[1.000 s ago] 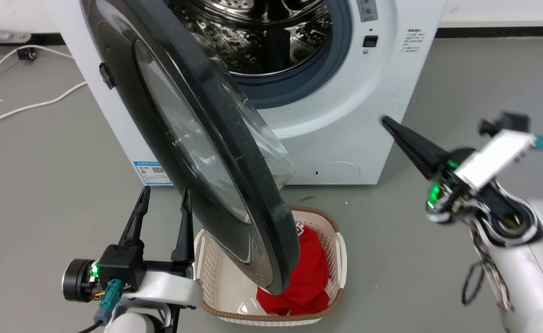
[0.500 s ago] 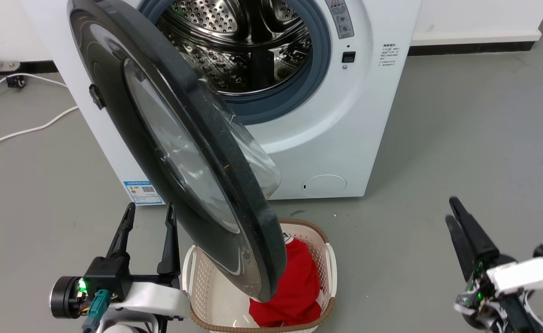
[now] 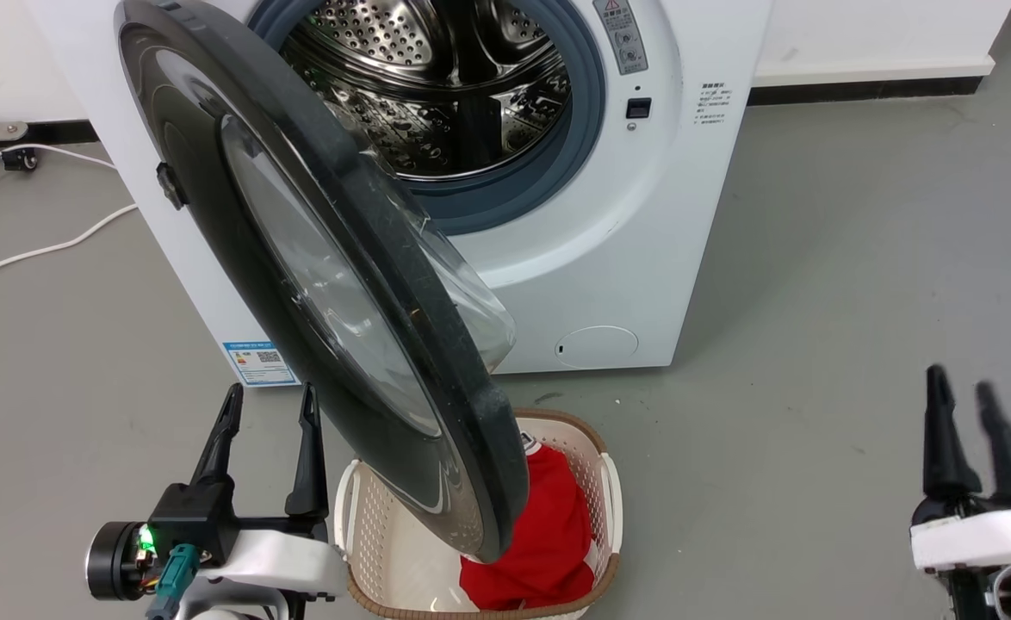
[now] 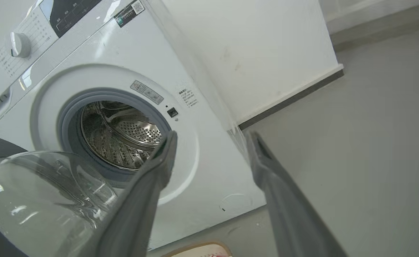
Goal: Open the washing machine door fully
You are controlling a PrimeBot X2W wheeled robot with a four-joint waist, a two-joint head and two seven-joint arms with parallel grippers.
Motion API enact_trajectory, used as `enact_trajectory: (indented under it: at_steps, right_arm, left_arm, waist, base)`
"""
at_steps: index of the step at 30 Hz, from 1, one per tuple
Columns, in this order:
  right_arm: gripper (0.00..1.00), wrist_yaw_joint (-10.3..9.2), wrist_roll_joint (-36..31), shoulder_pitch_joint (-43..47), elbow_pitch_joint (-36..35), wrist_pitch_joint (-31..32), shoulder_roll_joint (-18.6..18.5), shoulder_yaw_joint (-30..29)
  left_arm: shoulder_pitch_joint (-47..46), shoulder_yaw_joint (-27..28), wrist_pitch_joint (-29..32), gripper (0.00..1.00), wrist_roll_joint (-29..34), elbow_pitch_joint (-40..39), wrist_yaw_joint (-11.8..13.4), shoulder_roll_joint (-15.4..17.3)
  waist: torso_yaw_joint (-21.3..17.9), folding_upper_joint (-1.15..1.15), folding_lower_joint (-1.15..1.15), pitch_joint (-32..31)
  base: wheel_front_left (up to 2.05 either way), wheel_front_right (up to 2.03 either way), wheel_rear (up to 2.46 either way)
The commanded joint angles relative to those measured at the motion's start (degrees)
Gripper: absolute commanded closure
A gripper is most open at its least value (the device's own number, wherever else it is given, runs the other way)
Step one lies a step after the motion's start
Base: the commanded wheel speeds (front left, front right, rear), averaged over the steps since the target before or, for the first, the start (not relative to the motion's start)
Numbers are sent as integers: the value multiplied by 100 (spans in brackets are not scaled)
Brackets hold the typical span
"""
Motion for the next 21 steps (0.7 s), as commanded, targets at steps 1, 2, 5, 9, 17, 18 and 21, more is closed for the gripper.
enact_trajectory:
  at_steps: [1, 2, 5, 9, 17, 18, 21]
  right_arm:
    - [0, -1, -423, -92, -126, -36, 134, -112]
    - [0, 0, -940, -94, -268, -45, 233, -260]
    - [0, -1, -2259, -40, -792, -37, 478, -579]
    - [0, -1, -3418, 151, -1522, 108, 687, -590]
    - [0, -2, -3858, 631, -1901, 413, 772, -67]
    - [0, -2, -3774, 651, -1821, 392, 773, -29]
    - [0, -2, -3649, 655, -1591, 319, 775, -4]
  left_arm:
    - [10, 6, -15, 0, 30, -13, 6, -4]
    - [1, 11, -15, 0, 28, -20, 5, -2]
    - [-32, 22, -15, 0, 35, -30, -6, -5]
    - [-48, 38, -15, 0, 61, -56, -9, -5]
    - [-25, 38, -15, 0, 133, -102, -37, -5]
    - [-27, 34, -15, 0, 140, -103, -45, -6]
    - [-27, 7, -15, 0, 148, -112, -59, -6]
  waist:
    - [2, 0, 0, 4]
    - [4, 0, 0, 5]
    - [19, 0, 0, 16]
    - [31, 0, 0, 18]
    - [37, 0, 0, 28]
    - [41, 0, 0, 26]
    - [62, 0, 0, 21]
  base:
    - [0, 0, 0]
    - [0, 0, 0]
    - [0, 0, 0]
    - [0, 0, 0]
    - [0, 0, 0]
    - [0, 0, 0]
    - [0, 0, 0]
